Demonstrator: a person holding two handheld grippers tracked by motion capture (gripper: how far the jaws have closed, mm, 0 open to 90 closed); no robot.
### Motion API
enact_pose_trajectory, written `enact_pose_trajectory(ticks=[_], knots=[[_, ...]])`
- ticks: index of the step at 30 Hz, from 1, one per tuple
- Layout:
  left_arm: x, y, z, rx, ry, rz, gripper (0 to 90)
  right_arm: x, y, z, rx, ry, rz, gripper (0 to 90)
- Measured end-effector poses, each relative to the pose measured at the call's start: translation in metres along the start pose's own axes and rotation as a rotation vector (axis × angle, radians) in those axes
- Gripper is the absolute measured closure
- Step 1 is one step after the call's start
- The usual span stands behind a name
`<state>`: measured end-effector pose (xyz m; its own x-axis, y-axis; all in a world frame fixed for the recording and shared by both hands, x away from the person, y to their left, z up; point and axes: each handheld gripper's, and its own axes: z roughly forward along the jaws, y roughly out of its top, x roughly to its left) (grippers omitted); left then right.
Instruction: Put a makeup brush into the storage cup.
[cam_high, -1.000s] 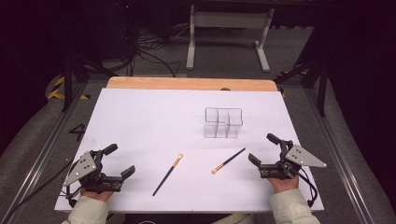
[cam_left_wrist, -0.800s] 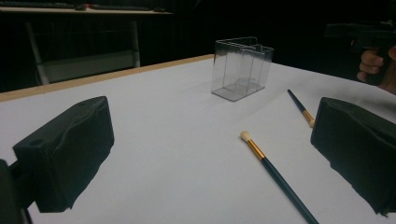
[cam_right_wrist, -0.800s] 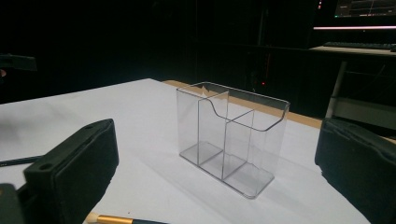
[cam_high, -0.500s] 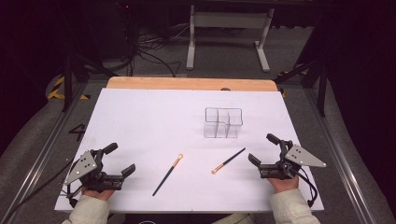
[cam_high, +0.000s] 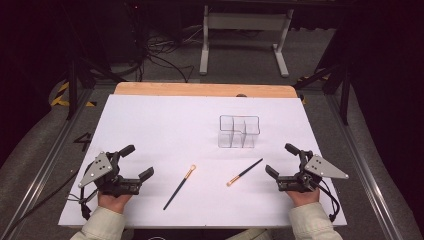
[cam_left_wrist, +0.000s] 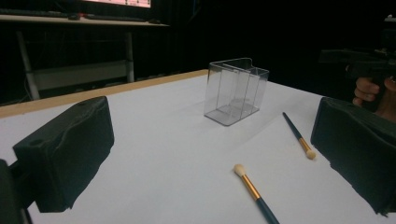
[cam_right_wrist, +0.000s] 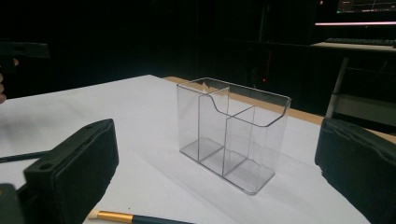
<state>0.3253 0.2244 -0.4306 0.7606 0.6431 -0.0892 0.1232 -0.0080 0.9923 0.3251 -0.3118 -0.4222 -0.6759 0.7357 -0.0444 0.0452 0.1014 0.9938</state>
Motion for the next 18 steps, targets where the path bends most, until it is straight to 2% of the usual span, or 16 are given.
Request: enact_pose_trajectory(ticks=[5, 7, 10, 13, 14, 18], knots=[[-0.001, 0.005, 0.008, -0.003, -0.007, -0.007, 0.0, 0.0, 0.0, 0.0, 0.001, 0.001, -0.001, 0.4], [-0.001, 0.008, 0.012, 0.014, -0.007, 0.004, 0.0, 0.0, 0.0, 0.0, 0.003, 0.001, -0.004, 0.4], [-0.002, 0.014, 0.017, 0.055, -0.014, -0.001, 0.3, 0.0, 0.0, -0.001, 0.008, -0.003, -0.007, 0.4], [-0.002, 0.021, 0.022, 0.131, -0.044, -0.029, 1.5, 0.0, 0.0, -0.001, 0.013, -0.003, -0.007, 0.4], [-0.002, 0.021, 0.022, 0.131, -0.044, -0.029, 2.2, 0.0, 0.0, -0.001, 0.013, -0.003, -0.007, 0.4], [-0.004, 0.03, 0.031, 0.241, -0.028, 0.01, 2.5, -0.001, 0.0, -0.001, 0.011, -0.004, -0.007, 0.4]])
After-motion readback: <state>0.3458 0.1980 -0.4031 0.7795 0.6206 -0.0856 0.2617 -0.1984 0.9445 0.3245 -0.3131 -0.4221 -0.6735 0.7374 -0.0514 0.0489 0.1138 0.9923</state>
